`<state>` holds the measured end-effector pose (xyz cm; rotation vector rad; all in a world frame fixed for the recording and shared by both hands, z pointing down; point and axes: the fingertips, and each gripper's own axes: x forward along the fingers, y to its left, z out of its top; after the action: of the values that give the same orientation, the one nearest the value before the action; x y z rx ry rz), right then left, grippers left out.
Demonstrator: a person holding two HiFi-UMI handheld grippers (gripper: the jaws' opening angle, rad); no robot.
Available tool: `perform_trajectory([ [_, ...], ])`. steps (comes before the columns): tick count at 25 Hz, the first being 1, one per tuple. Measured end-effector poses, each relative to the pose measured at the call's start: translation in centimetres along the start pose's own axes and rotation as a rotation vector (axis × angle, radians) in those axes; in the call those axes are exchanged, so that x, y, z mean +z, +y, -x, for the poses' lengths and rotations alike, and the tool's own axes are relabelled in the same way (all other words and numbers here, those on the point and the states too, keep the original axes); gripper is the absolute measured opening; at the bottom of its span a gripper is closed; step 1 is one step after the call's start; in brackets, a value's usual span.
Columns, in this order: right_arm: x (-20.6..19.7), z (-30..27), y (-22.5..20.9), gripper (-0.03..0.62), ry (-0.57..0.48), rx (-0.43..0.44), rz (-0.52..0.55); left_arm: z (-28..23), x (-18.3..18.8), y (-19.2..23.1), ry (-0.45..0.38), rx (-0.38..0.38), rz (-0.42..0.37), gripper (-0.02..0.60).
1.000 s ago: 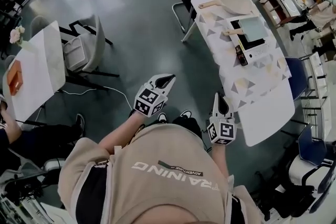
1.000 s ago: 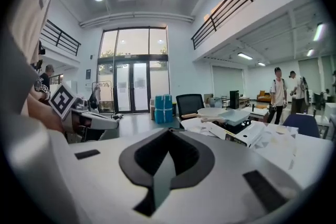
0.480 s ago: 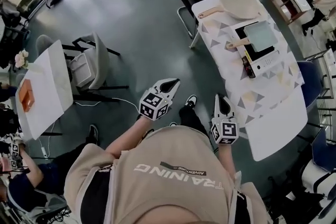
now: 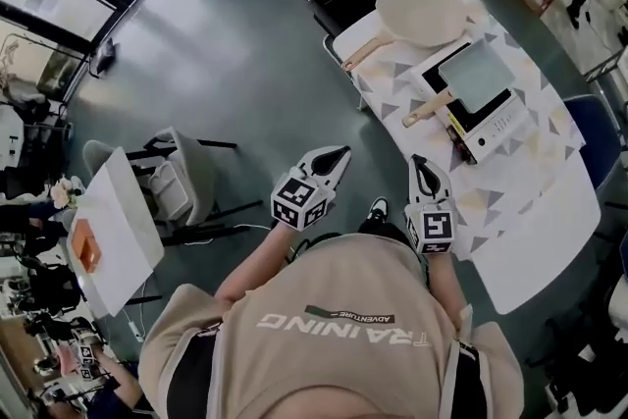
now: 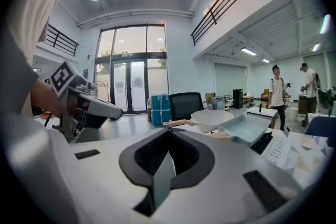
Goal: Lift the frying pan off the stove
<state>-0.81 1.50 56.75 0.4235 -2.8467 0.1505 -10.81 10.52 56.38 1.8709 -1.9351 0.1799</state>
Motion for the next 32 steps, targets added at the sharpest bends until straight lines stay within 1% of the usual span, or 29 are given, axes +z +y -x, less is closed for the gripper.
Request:
perform_trajectory([
  [2, 0.2, -0.7, -1.2, -0.002, -0.002, -0.019, -0.013, -1.7, 0.8, 0.1, 0.011, -0.025, -0.021, 0.005],
  [5, 0.5, -1.4, -3.2, -0.002, 0.002, -0.057, -0.02, -3.9, 1.9, 0.3, 0.02, -0.068, -0.032, 0.005],
  [9, 1.0, -2.5, -5.6, -0.002, 0.002, -0.127, -0.024, -6.8, 3.2, 1.1, 0.037, -0.138, -0.064, 0.005],
  [13, 1.6, -3.9, -6.6, -0.002, 0.007, -0.212, -0.029, -8.9, 4.3, 2.5, 0.044, -0.217, -0.078, 0.005],
  [16, 2.7, -4.6, -7.0, -0.002, -0.011, -0.303, -0.044, -10.0, 5.4, 3.4, 0.047, -0.295, -0.09, 0.005],
  [20, 4.6, -5.5, -7.2, -0.002, -0.048, -0.435, -0.065, -11.3, 7.0, 4.6, 0.045, -0.417, -0.097, 0.005],
  [24, 6.0, -5.4, -6.8, -0.002, -0.082, -0.551, -0.11, -12.2, 7.4, 5.6, 0.068, -0.518, -0.104, 0.005],
  [26, 6.0, -5.1, -6.7, -0.002, -0.083, -0.619, -0.122, -12.6, 7.4, 5.8, 0.084, -0.574, -0.109, 0.005],
  [29, 5.3, -3.5, -6.4, -0.002, -0.073, -0.746, -0.137, -13.3, 7.4, 5.1, 0.102, -0.671, -0.124, 0.005],
  [32, 4.6, -2.7, -5.9, -0.002, -0.06, -0.819, -0.155, -14.5, 7.4, 4.6, 0.119, -0.73, -0.116, 0.005],
])
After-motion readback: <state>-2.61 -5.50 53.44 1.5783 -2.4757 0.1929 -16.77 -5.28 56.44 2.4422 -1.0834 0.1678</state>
